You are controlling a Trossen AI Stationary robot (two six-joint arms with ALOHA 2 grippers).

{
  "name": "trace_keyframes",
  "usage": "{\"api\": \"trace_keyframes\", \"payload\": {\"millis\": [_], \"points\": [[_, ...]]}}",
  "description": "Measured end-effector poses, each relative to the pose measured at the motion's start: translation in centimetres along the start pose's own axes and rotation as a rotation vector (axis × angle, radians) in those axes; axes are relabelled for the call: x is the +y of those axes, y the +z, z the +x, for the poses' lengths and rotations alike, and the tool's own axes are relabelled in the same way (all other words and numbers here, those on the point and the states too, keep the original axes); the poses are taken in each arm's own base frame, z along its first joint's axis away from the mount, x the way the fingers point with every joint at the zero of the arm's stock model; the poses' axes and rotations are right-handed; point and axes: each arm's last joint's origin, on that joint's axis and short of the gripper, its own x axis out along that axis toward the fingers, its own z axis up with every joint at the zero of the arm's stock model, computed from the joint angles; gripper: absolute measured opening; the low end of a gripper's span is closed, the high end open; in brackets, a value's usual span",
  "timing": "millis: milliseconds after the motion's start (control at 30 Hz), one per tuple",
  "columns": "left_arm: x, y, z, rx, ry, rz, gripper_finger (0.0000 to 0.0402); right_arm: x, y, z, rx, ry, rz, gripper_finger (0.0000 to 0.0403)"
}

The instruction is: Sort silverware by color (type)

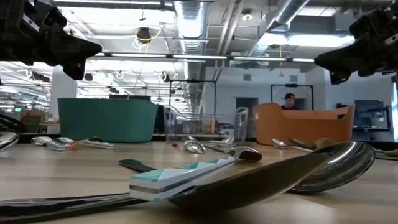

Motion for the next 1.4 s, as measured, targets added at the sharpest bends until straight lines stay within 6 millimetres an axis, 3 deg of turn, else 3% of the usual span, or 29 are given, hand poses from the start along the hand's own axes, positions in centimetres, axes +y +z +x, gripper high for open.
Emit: {"api": "trace_keyframes", "payload": {"millis": [800, 967, 1400], "points": [[-0.02, 0.19, 0.00, -0.019, 0.000, -0.003, 0.0000, 0.00, 0.00, 0.00, 0.000, 0.000, -0.002, 0.0093], [0.16, 0.35, -0.01, -0.040, 0.066, 0.072, 0.0000, -0.09, 0.28, 0.01, -0.035, -0.012, -0.100, 0.0093], [0.42, 0.29, -0.04, -0.035, 0.156, 0.123, 0.0000, -0.07, 0.93, -0.03, -0.105, -0.016, -0.104, 0.0093]]}}
